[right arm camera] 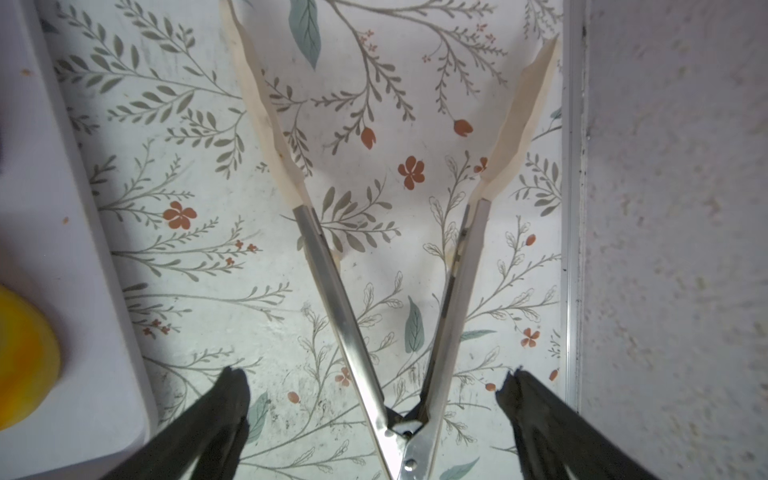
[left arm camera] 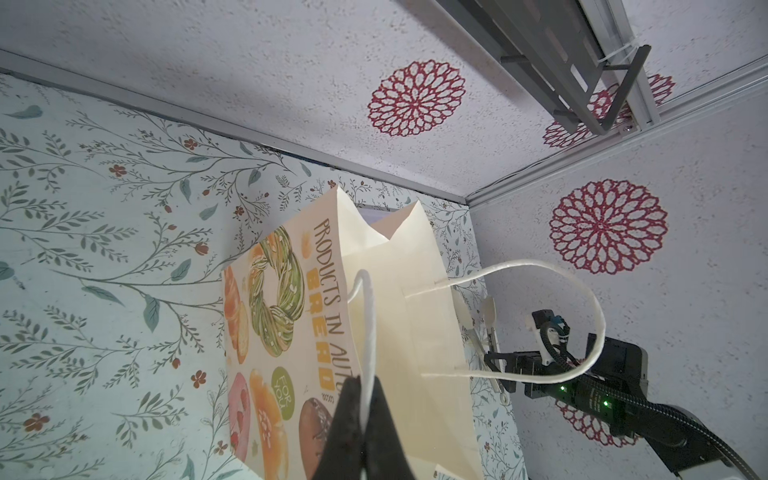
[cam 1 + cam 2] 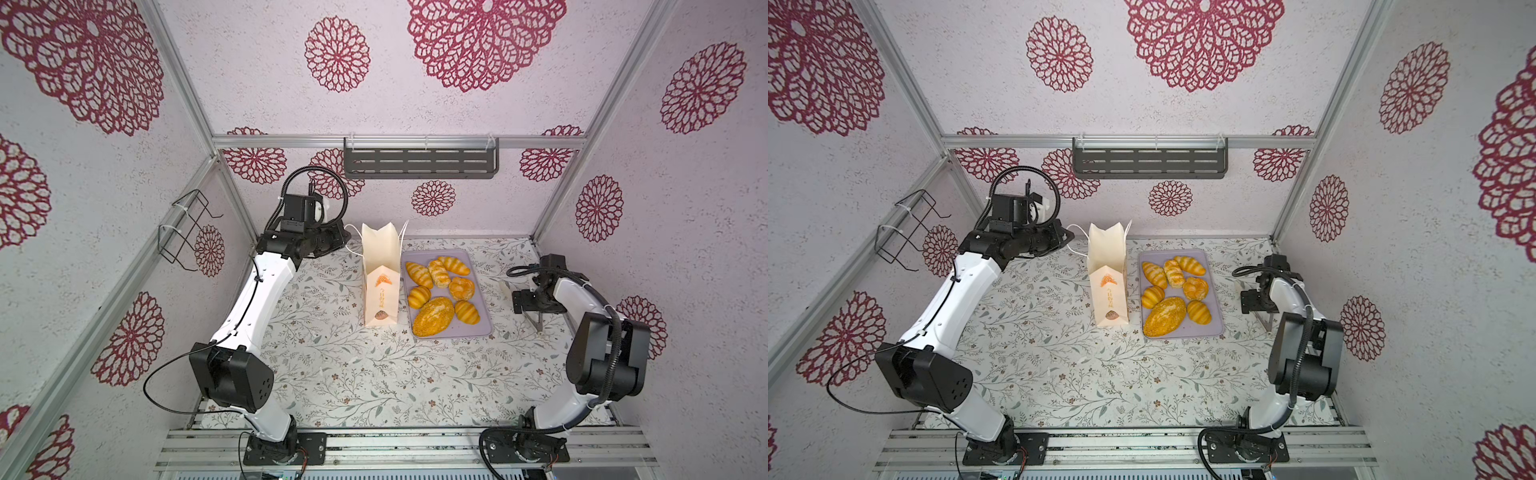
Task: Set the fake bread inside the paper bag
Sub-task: 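Lower the right gripper over the silver tongs on the table, then close the right gripper on the tongs and lift them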
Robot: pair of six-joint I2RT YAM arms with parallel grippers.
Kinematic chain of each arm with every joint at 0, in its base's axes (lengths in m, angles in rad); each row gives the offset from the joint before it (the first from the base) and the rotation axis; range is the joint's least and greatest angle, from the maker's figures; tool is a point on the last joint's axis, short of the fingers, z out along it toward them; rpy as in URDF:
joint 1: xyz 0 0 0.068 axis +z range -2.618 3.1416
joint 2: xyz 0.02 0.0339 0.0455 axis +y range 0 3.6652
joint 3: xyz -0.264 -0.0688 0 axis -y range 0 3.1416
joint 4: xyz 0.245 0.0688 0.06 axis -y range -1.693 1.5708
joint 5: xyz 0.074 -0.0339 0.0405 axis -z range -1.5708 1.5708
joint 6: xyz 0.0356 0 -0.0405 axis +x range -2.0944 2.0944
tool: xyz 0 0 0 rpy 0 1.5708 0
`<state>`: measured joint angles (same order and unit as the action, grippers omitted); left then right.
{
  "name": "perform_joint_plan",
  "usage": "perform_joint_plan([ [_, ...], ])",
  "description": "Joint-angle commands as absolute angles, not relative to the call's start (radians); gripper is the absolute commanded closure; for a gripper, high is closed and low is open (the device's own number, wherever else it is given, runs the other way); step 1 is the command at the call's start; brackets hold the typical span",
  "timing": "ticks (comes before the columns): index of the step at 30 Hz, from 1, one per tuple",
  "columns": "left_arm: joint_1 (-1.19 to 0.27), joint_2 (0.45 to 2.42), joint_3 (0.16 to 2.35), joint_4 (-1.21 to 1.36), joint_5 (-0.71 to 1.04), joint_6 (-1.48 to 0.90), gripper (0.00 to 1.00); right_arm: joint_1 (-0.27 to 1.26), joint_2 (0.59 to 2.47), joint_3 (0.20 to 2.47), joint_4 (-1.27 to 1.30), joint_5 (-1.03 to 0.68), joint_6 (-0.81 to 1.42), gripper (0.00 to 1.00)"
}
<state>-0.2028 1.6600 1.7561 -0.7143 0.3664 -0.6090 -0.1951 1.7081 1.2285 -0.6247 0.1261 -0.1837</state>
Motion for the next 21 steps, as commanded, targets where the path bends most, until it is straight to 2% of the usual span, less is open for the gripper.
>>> perform_joint_plan([
  [1,-0.202,1.642,1.741,-0.679,0.38,-0.612,1.0,-0.204,1.725,1.239,-0.617,0.131,-0.209,0.01],
  [21,-0.202,1.65,1.729,-0.672,0.386,-0.618,1.0,-0.211,1.822,1.291,-0.611,0.151,-0.198,0.02],
])
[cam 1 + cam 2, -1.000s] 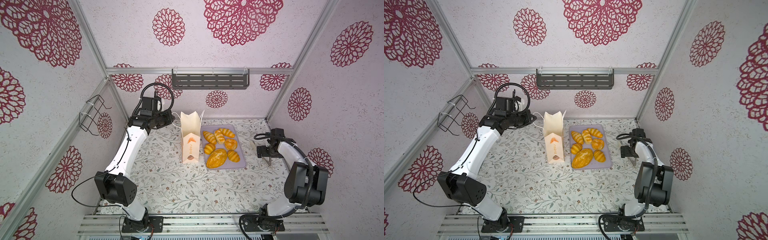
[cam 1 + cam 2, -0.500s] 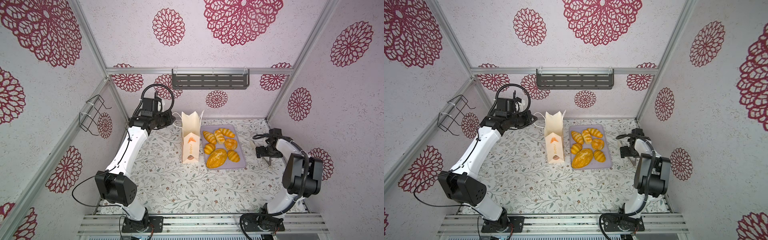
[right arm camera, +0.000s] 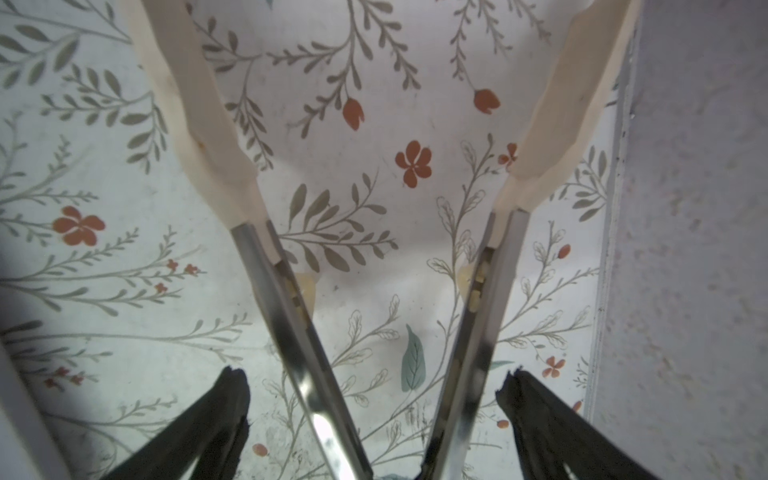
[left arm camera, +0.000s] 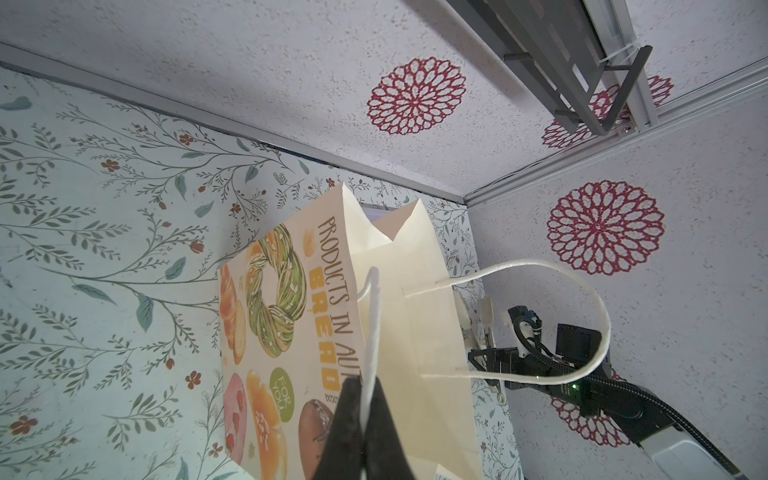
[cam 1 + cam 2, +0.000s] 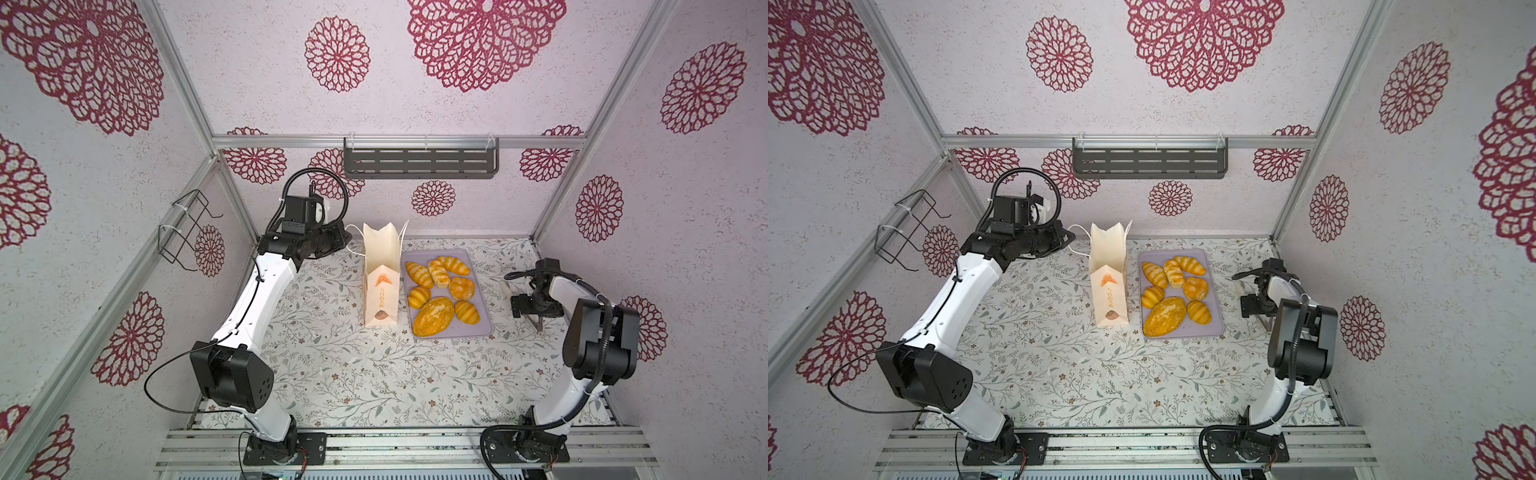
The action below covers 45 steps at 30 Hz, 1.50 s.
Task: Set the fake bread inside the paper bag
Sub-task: 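Close the right gripper on the tongs and lift them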
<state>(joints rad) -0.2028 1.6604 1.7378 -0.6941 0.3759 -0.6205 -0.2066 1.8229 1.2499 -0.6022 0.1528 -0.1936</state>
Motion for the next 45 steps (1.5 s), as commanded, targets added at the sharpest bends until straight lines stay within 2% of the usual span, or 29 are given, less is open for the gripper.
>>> perform_joint_plan([
  [1,-0.202,1.65,1.73,-0.672,0.385,-0.617,1.0,-0.211,1.827,1.296,-0.613,0.146,-0.198,0.03],
  [16,-0.202,1.647,1.72,-0.669,0.378,-0.616,1.0,-0.211,1.889,1.337,-0.629,0.126,-0.191,0.14],
  [24,-0.202,1.645,1.715,-0.666,0.376,-0.616,1.0,-0.212,1.886,1.346,-0.633,0.108,-0.173,0.31],
  [37,-0.202,1.626,1.685,-0.647,0.372,-0.619,1.0,-0.208,1.655,1.207,-0.561,-0.058,-0.001,0.38],
  [45,-0.207,1.617,1.669,-0.643,0.363,-0.616,1.0,-0.206,1.529,1.155,-0.574,-0.085,0.071,0.38],
])
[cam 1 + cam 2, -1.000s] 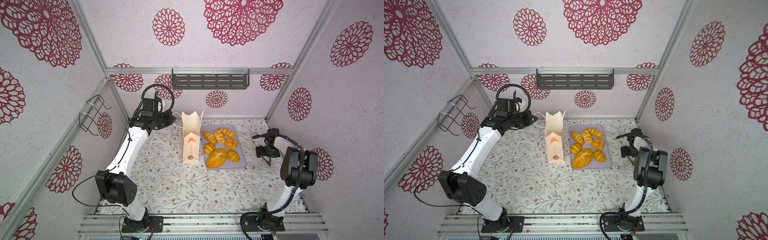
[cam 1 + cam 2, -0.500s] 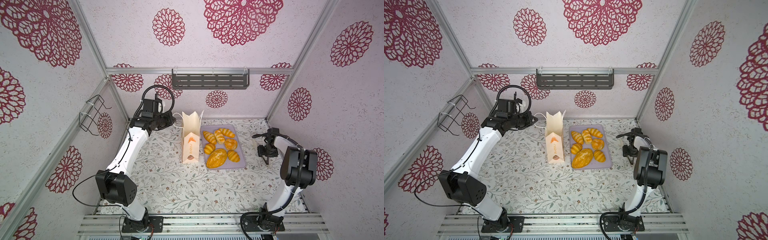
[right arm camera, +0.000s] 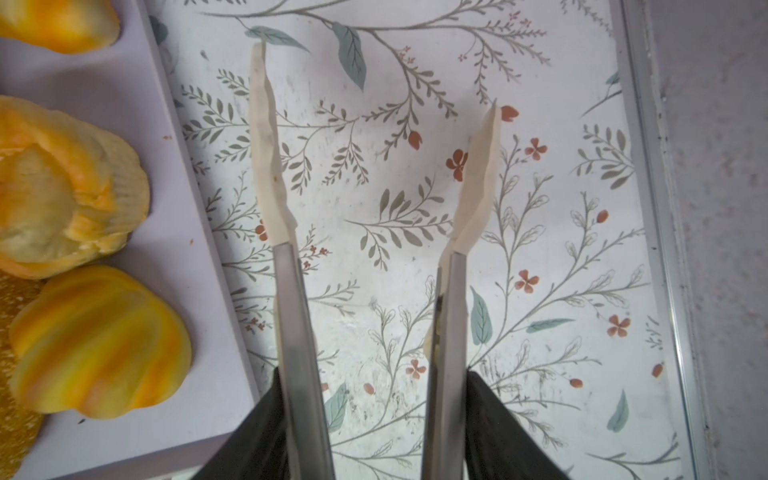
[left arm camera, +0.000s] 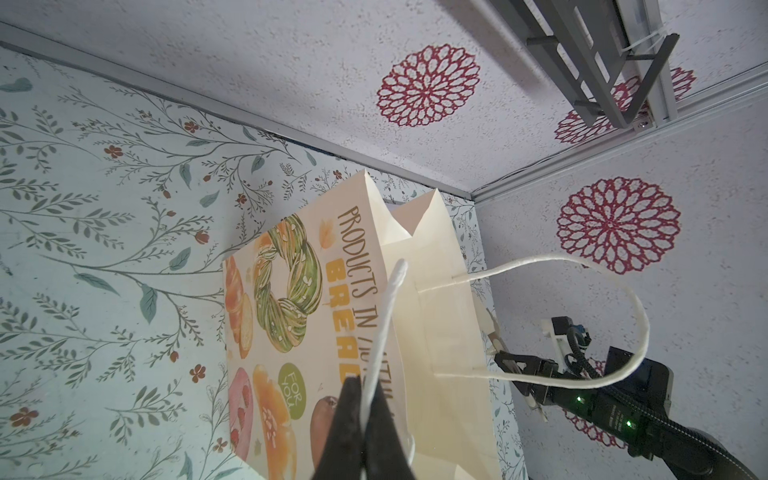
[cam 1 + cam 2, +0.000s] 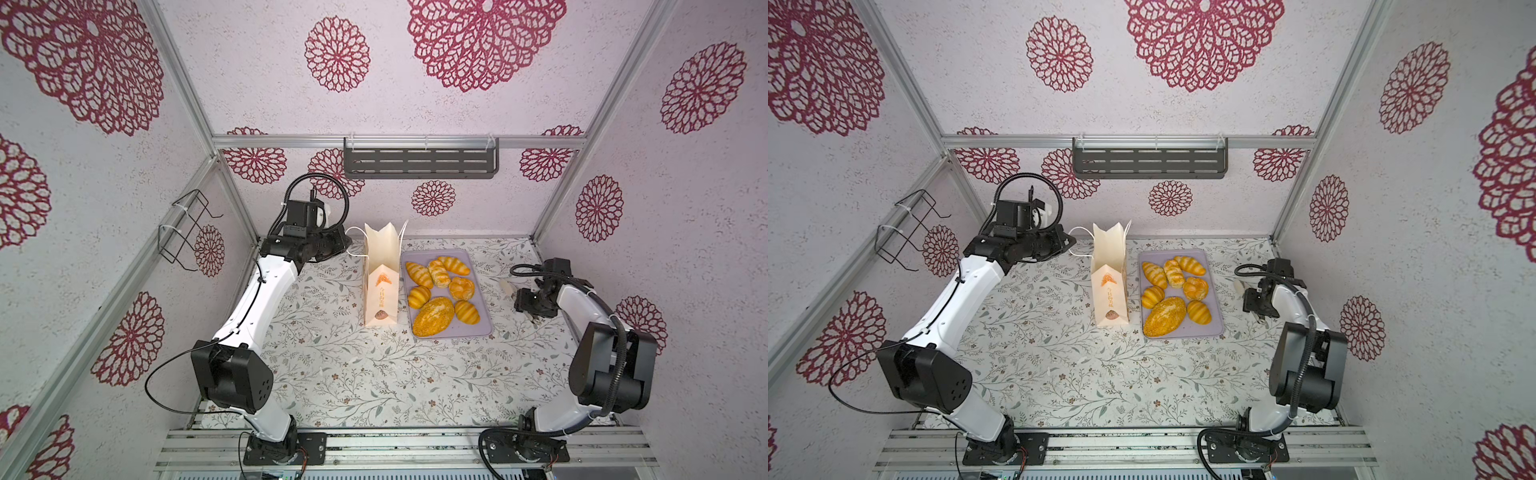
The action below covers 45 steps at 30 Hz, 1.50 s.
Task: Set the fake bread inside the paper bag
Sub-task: 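Close the right gripper on the tongs and lift them, then move the tongs with the right gripper toward the large sugar-crusted loaf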
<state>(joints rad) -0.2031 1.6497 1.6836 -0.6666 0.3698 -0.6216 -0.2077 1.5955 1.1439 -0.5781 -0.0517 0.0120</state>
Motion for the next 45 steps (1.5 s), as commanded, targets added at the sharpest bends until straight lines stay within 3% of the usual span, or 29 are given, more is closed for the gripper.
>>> perform_joint_plan([
  [1,-0.207,1.615,1.669,-0.641,0.362,-0.616,1.0,-0.206,1.514,1.158,-0.58,-0.09,0.082,0.38],
  [24,-0.21,1.586,1.626,-0.603,0.355,-0.618,1.0,-0.11,1.217,1.164,-0.734,-0.233,0.211,0.4],
  [36,-0.212,1.55,1.598,-0.58,0.317,-0.603,1.0,0.032,1.083,1.074,-0.757,-0.258,0.242,0.42],
  [45,-0.213,1.549,1.6,-0.587,0.313,-0.59,1.0,0.088,1.069,1.055,-0.838,-0.261,0.139,0.41],
])
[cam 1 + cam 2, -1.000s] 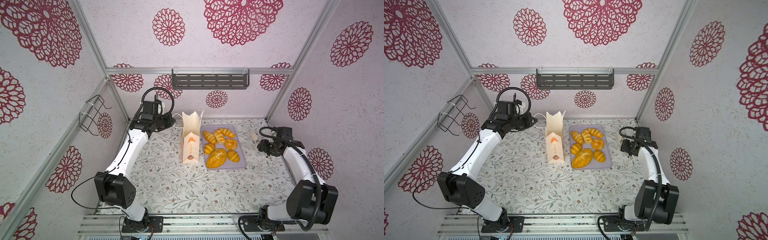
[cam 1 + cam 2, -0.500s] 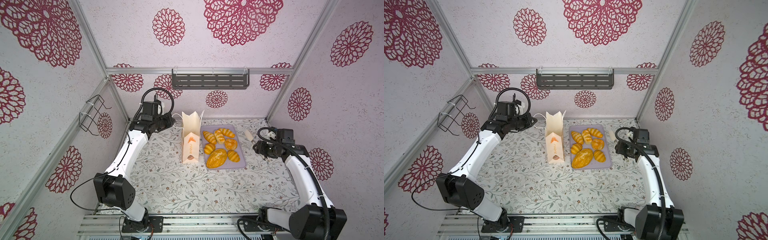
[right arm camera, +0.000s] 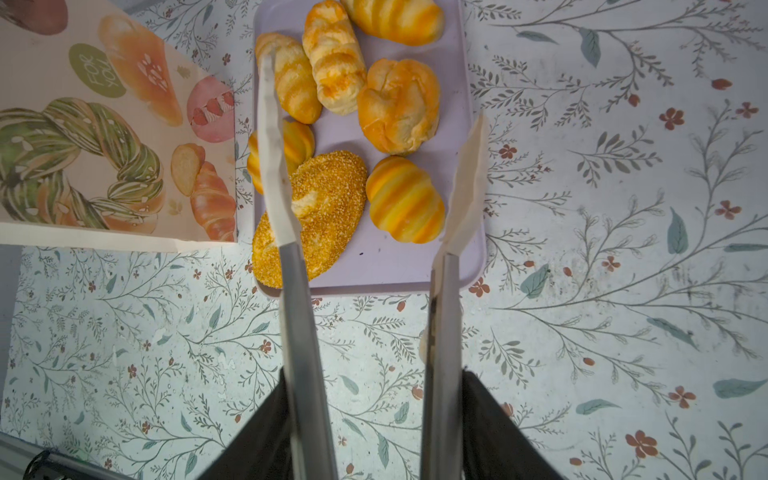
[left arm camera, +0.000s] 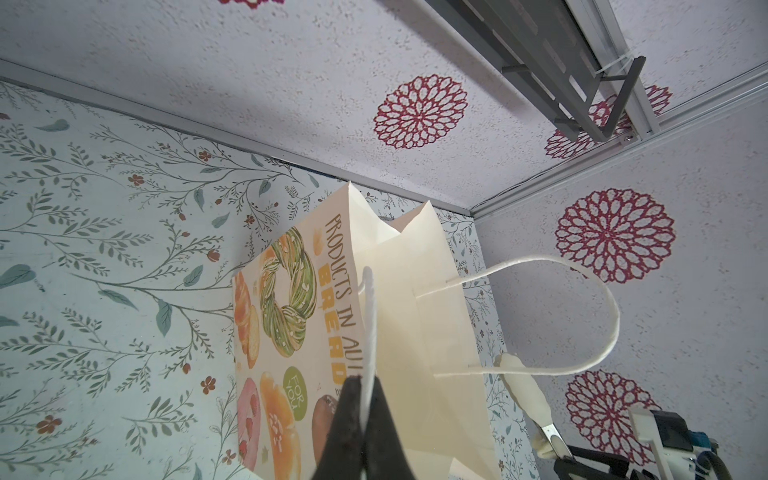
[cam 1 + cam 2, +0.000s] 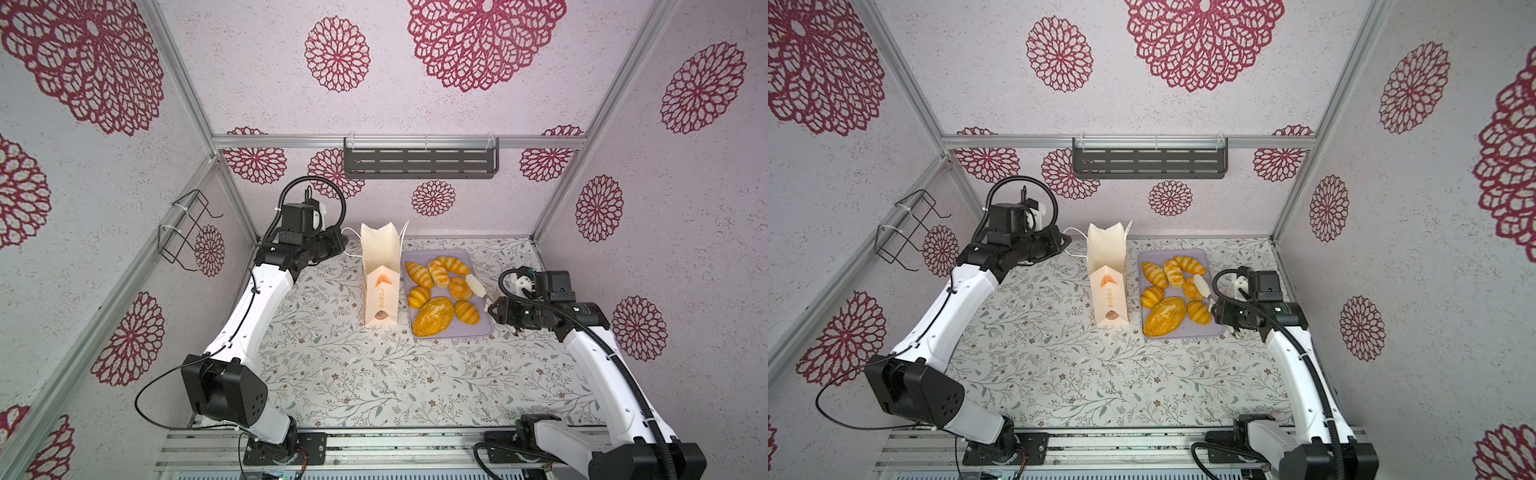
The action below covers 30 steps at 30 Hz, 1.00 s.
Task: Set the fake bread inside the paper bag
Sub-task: 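Move the tongs with the right gripper toward the large sugar-crusted loaf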
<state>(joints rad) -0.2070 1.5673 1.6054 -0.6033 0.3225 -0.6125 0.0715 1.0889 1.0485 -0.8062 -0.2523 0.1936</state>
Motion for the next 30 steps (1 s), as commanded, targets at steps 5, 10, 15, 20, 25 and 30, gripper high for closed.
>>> perform_joint_plan([
  [5,-0.213,1.553,1.6,-0.588,0.311,-0.589,1.0,0.13,1.095,1.069,-0.903,-0.137,0.063,0.41],
  [10,-0.212,1.552,1.599,-0.586,0.313,-0.59,1.0,0.15,1.086,1.053,-0.877,-0.105,0.019,0.41],
  [15,-0.212,1.555,1.597,-0.586,0.312,-0.591,1.0,0.179,1.094,1.053,-0.836,-0.128,0.088,0.43],
  [20,-0.213,1.56,1.6,-0.592,0.31,-0.586,1.0,0.219,1.08,1.034,-0.802,-0.158,0.254,0.44],
  [25,-0.213,1.561,1.6,-0.592,0.308,-0.587,1.0,0.264,1.026,0.959,-0.733,-0.221,0.424,0.45],
  [30,-0.212,1.563,1.598,-0.586,0.319,-0.594,1.0,0.323,0.984,0.924,-0.712,-0.215,0.533,0.46],
])
